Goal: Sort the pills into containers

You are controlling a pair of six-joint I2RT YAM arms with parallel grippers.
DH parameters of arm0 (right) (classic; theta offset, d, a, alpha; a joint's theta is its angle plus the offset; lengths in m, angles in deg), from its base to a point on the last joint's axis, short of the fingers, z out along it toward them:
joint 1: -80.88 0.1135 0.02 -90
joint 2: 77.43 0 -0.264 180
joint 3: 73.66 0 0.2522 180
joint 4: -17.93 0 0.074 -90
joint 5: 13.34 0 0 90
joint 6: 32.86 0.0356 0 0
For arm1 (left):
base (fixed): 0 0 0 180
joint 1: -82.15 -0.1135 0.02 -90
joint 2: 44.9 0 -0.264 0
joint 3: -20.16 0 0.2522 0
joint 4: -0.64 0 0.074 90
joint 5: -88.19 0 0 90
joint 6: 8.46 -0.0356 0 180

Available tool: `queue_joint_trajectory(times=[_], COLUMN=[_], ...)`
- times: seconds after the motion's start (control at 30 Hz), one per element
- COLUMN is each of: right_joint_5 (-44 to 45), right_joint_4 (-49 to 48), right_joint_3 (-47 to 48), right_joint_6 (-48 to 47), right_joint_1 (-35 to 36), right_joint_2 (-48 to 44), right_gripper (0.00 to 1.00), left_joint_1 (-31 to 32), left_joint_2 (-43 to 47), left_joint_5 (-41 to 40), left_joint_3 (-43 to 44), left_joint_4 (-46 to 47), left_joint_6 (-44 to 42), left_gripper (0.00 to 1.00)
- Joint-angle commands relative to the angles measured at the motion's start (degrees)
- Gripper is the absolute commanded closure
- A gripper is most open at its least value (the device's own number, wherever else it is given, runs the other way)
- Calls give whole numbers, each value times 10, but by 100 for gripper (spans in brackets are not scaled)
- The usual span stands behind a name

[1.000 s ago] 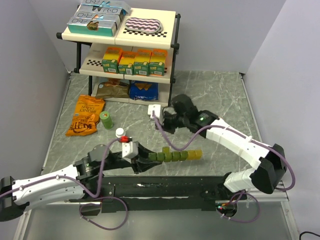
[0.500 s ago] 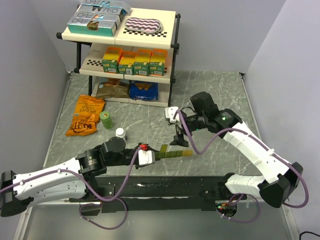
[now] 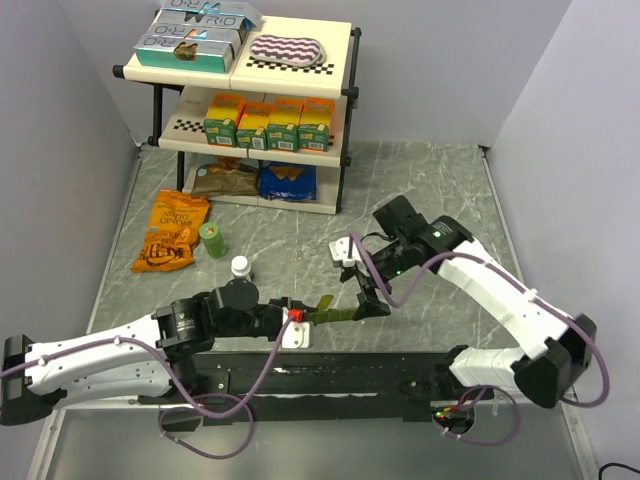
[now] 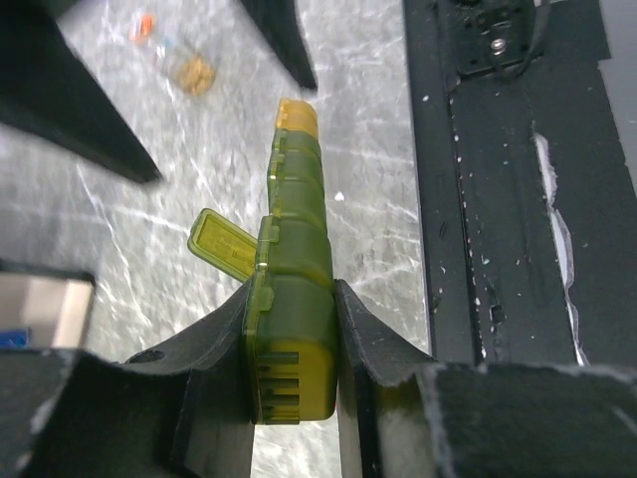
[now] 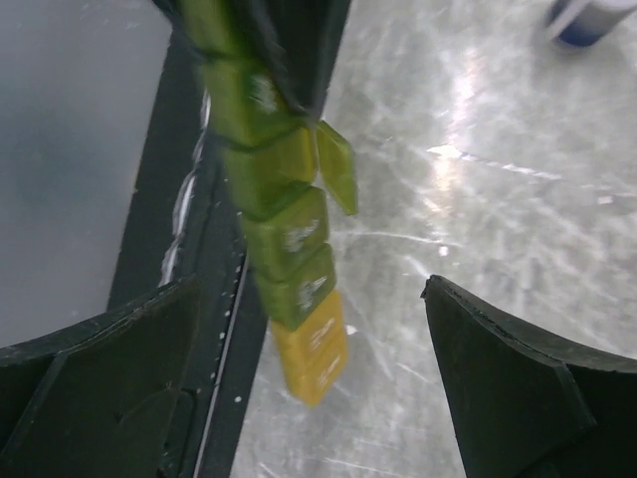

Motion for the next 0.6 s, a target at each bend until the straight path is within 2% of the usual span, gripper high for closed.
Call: queue_joint_trajectory(times=[0.0,0.3,0.43,0.57], right_joint_5=[-33,-125,-156,-163], right_joint_4=[24,102,140,123], right_joint_3=[-3,12,15,8], right_joint_6=[-41,-89,-114,-105], right_joint_1=[-2,2,8,12], right_joint_2=[45,102,123,135], right_gripper=[0,3,5,6], left_joint_1=[29,71,81,84], left_joint_2=[2,-18,-16,-10], left_joint_5=[5,-54,-97,-104], left_joint_3=[47,68,54,47], left_joint_4=[-13,-45,-18,9], left_joint_6=[-69,-168,-201,-217], left_gripper=[99,99,99,99])
